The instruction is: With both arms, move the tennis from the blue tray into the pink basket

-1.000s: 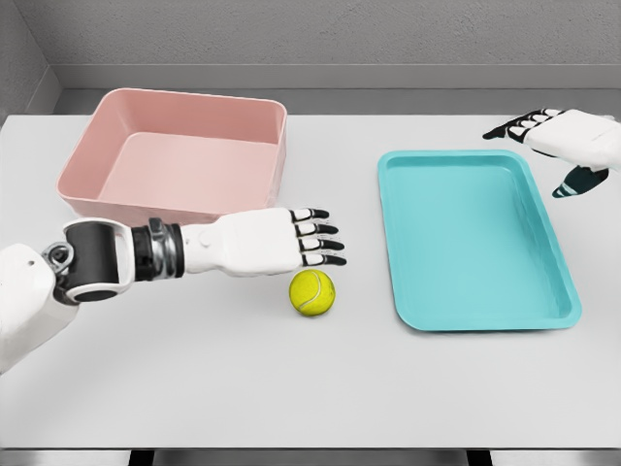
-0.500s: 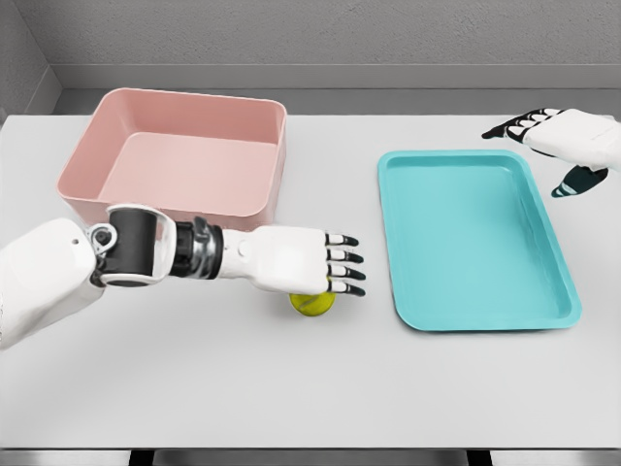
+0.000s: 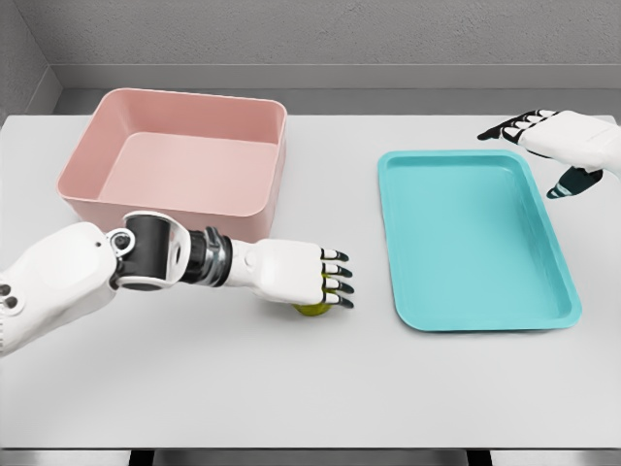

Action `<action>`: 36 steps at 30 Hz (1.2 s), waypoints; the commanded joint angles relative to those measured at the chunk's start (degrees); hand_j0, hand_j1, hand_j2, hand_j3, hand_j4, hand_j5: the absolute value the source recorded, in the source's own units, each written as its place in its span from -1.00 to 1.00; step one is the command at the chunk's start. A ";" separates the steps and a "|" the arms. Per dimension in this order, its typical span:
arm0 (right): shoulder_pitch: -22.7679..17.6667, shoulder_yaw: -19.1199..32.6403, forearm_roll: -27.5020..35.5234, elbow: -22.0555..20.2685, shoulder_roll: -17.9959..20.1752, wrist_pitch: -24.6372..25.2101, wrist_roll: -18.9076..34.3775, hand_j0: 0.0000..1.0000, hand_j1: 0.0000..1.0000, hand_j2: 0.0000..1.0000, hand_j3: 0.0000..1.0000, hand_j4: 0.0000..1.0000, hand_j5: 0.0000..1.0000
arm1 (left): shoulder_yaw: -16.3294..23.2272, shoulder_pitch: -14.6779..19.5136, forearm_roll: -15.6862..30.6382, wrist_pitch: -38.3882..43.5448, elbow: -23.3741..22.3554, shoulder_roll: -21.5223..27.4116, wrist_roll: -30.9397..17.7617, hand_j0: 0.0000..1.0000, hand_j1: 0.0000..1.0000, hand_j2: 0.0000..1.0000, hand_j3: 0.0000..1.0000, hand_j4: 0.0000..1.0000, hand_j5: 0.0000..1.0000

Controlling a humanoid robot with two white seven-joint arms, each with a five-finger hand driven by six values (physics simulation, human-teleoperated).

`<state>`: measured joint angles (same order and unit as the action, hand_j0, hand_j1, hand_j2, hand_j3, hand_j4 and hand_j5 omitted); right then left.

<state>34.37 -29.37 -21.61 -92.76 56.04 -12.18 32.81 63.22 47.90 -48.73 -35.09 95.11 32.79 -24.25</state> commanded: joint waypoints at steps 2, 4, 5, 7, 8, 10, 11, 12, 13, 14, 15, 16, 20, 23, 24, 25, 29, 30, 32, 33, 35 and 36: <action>0.09 0.01 0.08 -0.05 0.04 0.05 -0.02 1.00 1.00 1.00 1.00 1.00 1.00 | -0.02 0.00 0.39 0.09 -0.71 -0.36 -0.01 0.99 0.99 0.99 0.99 0.99 0.99; 0.00 -0.07 0.08 0.04 0.04 0.05 -0.02 1.00 1.00 1.00 1.00 1.00 1.00 | 0.15 0.00 0.57 0.09 -0.63 -0.36 -0.01 0.57 0.57 0.57 0.57 0.57 0.57; 0.00 -0.07 0.08 -0.05 -0.05 0.05 -0.02 1.00 1.00 1.00 1.00 1.00 1.00 | 0.24 0.00 0.57 0.09 -0.54 -0.36 -0.01 0.53 0.53 0.53 0.53 0.53 0.53; 0.00 -0.07 0.08 -0.05 -0.05 0.05 -0.02 1.00 1.00 1.00 1.00 1.00 1.00 | 0.68 0.00 0.48 0.09 -0.54 -0.36 -0.10 0.44 0.44 0.44 0.44 0.44 0.44; 0.00 -0.16 0.08 0.04 -0.05 0.05 -0.02 1.00 1.00 1.00 1.00 1.00 1.00 | 0.94 0.00 0.48 0.09 -0.45 -0.36 -0.01 0.40 0.40 0.40 0.40 0.40 0.40; 0.00 -0.16 0.08 -0.05 -0.05 0.05 -0.02 1.00 1.00 1.00 1.00 1.00 1.00 | 1.47 0.00 0.39 0.09 -0.27 -0.36 -0.10 0.28 0.28 0.28 0.28 0.28 0.28; 0.00 -0.16 0.08 0.04 -0.05 0.05 -0.02 1.00 1.00 1.00 1.00 1.00 1.00 | 1.65 0.00 0.39 0.09 -0.19 -0.36 -0.10 0.28 0.28 0.28 0.28 0.28 0.28; 0.00 -0.16 0.08 0.04 -0.05 0.05 -0.02 1.00 1.00 1.00 1.00 1.00 1.00 | 2.52 0.44 0.39 0.09 -0.19 -0.36 -0.10 0.21 0.21 0.21 0.21 0.21 0.21; 0.00 -0.42 0.08 -0.14 -0.05 0.05 -0.02 1.00 1.00 1.00 1.00 1.00 1.00 | 2.88 0.62 0.39 0.09 -0.10 -0.36 -0.10 0.20 0.20 0.20 0.20 0.20 0.20; 0.00 -0.43 0.08 -0.14 -0.05 0.05 -0.02 1.00 1.00 1.00 1.00 1.00 1.00 | 2.88 0.62 0.39 0.09 -0.10 -0.36 -0.10 0.11 0.11 0.11 0.11 0.11 0.11; 0.00 -0.43 0.08 -0.05 -0.05 0.05 -0.02 1.00 1.00 1.00 1.00 1.00 1.00 | 2.88 0.70 0.39 0.09 -0.10 -0.36 -0.01 0.01 0.01 0.01 0.01 0.01 0.01; 0.09 -0.43 0.08 -0.05 -0.05 0.05 -0.02 1.00 1.00 1.00 1.00 1.00 1.00 | 2.88 0.70 0.39 0.09 -0.01 -0.27 -0.10 -0.12 -0.12 -0.12 -0.12 -0.12 -0.12; 0.09 -0.43 0.08 -0.05 0.04 0.05 -0.02 1.00 1.00 1.00 1.00 1.00 1.00 | 2.79 1.23 0.66 0.09 0.08 -0.18 -0.01 -0.54 -0.54 -0.54 -0.54 -0.54 -0.54; 0.09 -0.43 0.08 -0.05 -0.05 0.05 -0.02 1.00 1.00 1.00 1.00 1.00 1.00 | 2.09 2.11 2.24 0.09 0.34 0.52 -0.01 -1.00 -1.00 -1.00 -1.00 -1.00 -1.00; 0.09 -0.43 0.08 -0.05 -0.05 0.05 -0.02 1.00 1.00 1.00 1.00 1.00 1.00 | 2.17 2.37 4.08 0.09 0.34 0.61 -0.01 -1.00 -1.00 -1.00 -1.00 -1.00 -1.00; 0.09 -0.43 0.08 -0.05 0.04 0.05 -0.02 1.00 1.00 1.00 1.00 1.00 1.00 | 1.91 2.55 4.35 0.09 0.43 0.87 -0.10 -1.00 -1.00 -1.00 -1.00 -1.00 -1.00; 0.09 -0.43 0.08 -0.05 0.04 0.05 -0.02 1.00 1.00 1.00 1.00 1.00 1.00 | -0.99 4.48 5.31 0.09 0.87 0.52 -0.01 -1.00 -1.00 -1.00 -1.00 -1.00 -1.00; 0.09 -0.43 0.08 0.04 0.04 0.05 -0.02 1.00 1.00 1.00 1.00 1.00 1.00 | -2.66 4.48 5.58 0.09 0.87 0.43 -0.01 -1.00 -1.00 -1.00 -1.00 -1.00 -1.00; 0.09 -0.43 0.08 0.04 0.04 0.05 -0.02 1.00 1.00 1.00 1.00 1.00 1.00 | -6.35 4.48 7.51 0.09 0.87 0.25 -0.01 -1.00 -1.00 -1.00 -1.00 -1.00 -1.00; 0.09 -0.43 0.08 0.04 -0.05 0.05 -0.02 1.00 1.00 1.00 1.00 1.00 1.00 | -8.72 4.48 8.04 0.09 0.69 0.17 -0.01 -1.00 -1.00 -1.00 -1.00 -1.00 -1.00; 0.09 -0.43 0.08 0.04 0.04 0.05 -0.02 1.00 1.00 1.00 1.00 1.00 1.00 | -13.38 4.92 10.59 0.09 -0.71 0.34 -0.01 -1.00 -1.00 -1.00 -1.00 -1.00 -1.00; 0.09 -0.43 0.08 0.04 0.04 0.05 -0.02 1.00 1.00 1.00 1.00 1.00 1.00 | -14.79 5.10 10.68 0.09 -2.99 0.43 -0.01 -1.00 -1.00 -1.00 -1.00 -1.00 -1.00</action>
<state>34.45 -29.81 -21.61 -92.73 55.99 -12.18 32.81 52.53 53.09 -39.23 -34.94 93.96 33.12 -24.72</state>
